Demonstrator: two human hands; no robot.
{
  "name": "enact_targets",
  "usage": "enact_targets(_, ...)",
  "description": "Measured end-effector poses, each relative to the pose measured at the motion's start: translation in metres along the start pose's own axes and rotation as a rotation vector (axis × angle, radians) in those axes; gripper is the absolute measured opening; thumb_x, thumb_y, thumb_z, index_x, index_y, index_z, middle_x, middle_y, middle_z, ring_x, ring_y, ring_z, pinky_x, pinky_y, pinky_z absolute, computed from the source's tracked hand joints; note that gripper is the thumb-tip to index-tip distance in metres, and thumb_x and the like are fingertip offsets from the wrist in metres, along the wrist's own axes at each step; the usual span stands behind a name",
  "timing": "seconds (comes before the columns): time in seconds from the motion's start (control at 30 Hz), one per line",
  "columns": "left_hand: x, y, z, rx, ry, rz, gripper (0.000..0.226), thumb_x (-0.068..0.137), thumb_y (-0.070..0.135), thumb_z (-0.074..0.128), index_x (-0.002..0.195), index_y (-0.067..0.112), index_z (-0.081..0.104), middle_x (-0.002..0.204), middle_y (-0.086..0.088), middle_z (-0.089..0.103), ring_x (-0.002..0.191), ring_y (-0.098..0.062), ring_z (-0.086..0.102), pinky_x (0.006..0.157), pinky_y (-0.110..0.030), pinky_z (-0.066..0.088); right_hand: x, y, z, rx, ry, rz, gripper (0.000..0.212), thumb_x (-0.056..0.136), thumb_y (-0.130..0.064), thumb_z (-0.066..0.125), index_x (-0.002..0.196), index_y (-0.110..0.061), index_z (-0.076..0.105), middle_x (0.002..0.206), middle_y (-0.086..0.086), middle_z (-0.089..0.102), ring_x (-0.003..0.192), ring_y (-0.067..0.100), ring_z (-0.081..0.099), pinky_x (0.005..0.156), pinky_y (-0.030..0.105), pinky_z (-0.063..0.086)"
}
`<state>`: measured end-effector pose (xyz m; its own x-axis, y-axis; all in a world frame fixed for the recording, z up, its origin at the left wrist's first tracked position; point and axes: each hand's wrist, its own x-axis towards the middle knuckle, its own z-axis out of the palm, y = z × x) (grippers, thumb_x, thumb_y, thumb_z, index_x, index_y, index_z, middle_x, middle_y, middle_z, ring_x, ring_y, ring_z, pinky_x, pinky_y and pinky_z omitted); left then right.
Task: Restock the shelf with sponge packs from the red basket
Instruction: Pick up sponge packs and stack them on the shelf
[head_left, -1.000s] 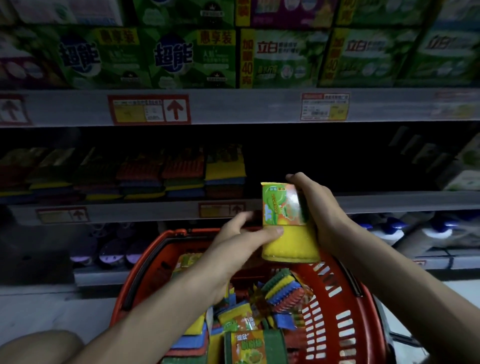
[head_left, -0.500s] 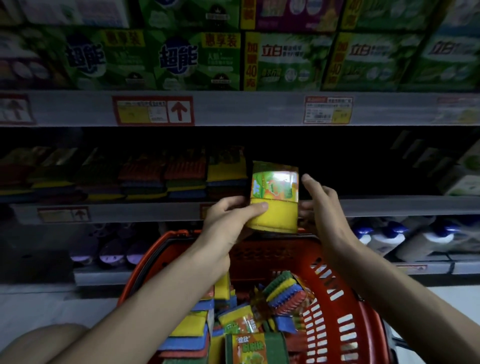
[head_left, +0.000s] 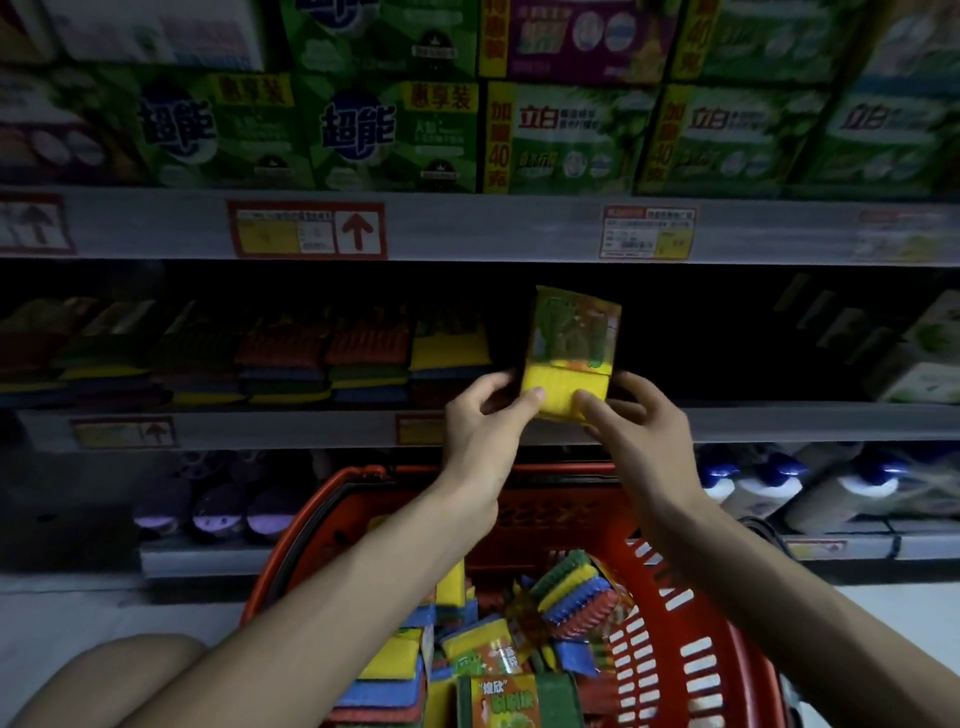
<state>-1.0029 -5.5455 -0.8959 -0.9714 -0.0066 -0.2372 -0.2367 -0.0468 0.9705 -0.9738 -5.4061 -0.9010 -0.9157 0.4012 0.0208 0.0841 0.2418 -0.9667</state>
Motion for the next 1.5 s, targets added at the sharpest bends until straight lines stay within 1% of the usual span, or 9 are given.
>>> enact_targets(0.2,0.000,-0.006,0.004,-0.006,-0.009,-0.014,0.045,0.098,0.023,0.067,0.142,0.027,0.057,0.124,0.010,0.062,0.123,-0.015,0.059,0.111,-0.045,0.047,0.021,0.004,0.010,-0.045,0.103,-0.088,0.032,0.094,-0.035,0.072,0.121,-0.020,0.064,0.107,-0.003,0.073,0.101,0.012,0.069,0.093,0.048,0.056)
enact_targets(0.4,0.002,-0.008,0.003,-0.003,-0.012,-0.013,0.049,0.099,0.017,0.065,0.147,0.024,0.053,0.145,0.002,0.057,0.131,-0.017,0.055,0.112,-0.044,0.046,0.023,0.006,0.017,-0.072,0.041,-0.078,0.033,0.093,-0.030,0.067,0.126,-0.027,0.060,0.115,-0.005,0.071,0.108,0.014,0.067,0.098,0.048,0.054)
enact_targets(0.57,0.001,-0.005,0.005,-0.025,-0.015,-0.027,0.053,0.101,0.013,0.062,0.151,0.021,0.047,0.154,0.000,0.049,0.138,-0.018,0.049,0.114,-0.044,0.044,0.022,0.000,0.016,-0.124,0.001,-0.112,0.036,0.091,-0.020,0.066,0.124,-0.032,0.057,0.105,-0.021,0.065,0.104,0.013,0.067,0.090,0.049,0.058)
enact_targets(0.73,0.001,-0.005,0.003,-0.042,0.038,-0.054,0.051,0.101,0.011,0.060,0.150,0.018,0.049,0.145,-0.004,0.057,0.130,-0.022,0.056,0.112,-0.044,0.046,0.028,0.001,0.014,-0.121,-0.019,-0.093,0.035,0.093,-0.017,0.065,0.125,-0.032,0.059,0.105,-0.013,0.069,0.089,0.011,0.067,0.078,0.046,0.059)
enact_targets(0.9,0.004,-0.007,-0.014,-0.151,0.090,-0.201,0.035,0.103,0.006,0.056,0.138,0.008,0.057,0.114,-0.009,0.072,0.104,-0.018,0.071,0.090,-0.033,0.057,0.028,0.003,0.008,-0.004,0.118,-0.030,0.013,0.095,-0.019,0.066,0.106,-0.024,0.063,0.095,0.000,0.069,0.087,0.024,0.067,0.071,0.041,0.051)
enact_targets(1.07,0.015,-0.004,-0.030,-0.326,0.195,-0.319,0.016,0.102,0.011,0.059,0.114,0.007,0.067,0.109,-0.010,0.076,0.090,-0.015,0.074,0.083,-0.031,0.057,0.023,0.004,0.016,0.217,-0.043,0.268,0.021,0.098,-0.020,0.067,0.106,-0.001,0.072,0.070,-0.002,0.061,0.057,0.006,0.058,0.070,0.024,0.038)
enact_targets(1.2,0.023,-0.002,-0.033,-0.388,0.288,-0.313,0.013,0.100,0.013,0.062,0.111,0.008,0.067,0.108,-0.009,0.076,0.082,-0.014,0.074,0.077,-0.029,0.058,0.026,0.002,0.027,0.303,-0.076,0.382,0.019,0.100,-0.016,0.064,0.111,-0.002,0.070,0.051,-0.010,0.054,0.040,-0.001,0.050,0.043,0.017,0.032)
enact_targets(1.37,0.032,-0.006,-0.035,-0.363,0.341,-0.297,0.011,0.097,0.018,0.066,0.106,0.011,0.066,0.102,-0.009,0.077,0.064,-0.010,0.071,0.053,-0.021,0.046,0.031,-0.003,0.037,0.380,-0.042,0.442,0.014,0.101,-0.016,0.063,0.104,-0.004,0.070,0.064,-0.005,0.066,0.053,0.006,0.063,0.039,0.015,0.034)
enact_targets(1.5,0.037,-0.007,-0.039,-0.345,0.381,-0.289,0.010,0.096,0.017,0.068,0.101,0.008,0.066,0.089,-0.008,0.075,0.062,-0.010,0.069,0.048,-0.021,0.040,0.033,-0.002,0.039,0.413,-0.047,0.474,0.014,0.101,-0.014,0.062,0.091,-0.004,0.066,0.043,-0.009,0.055,0.040,0.002,0.055,0.035,0.015,0.029)
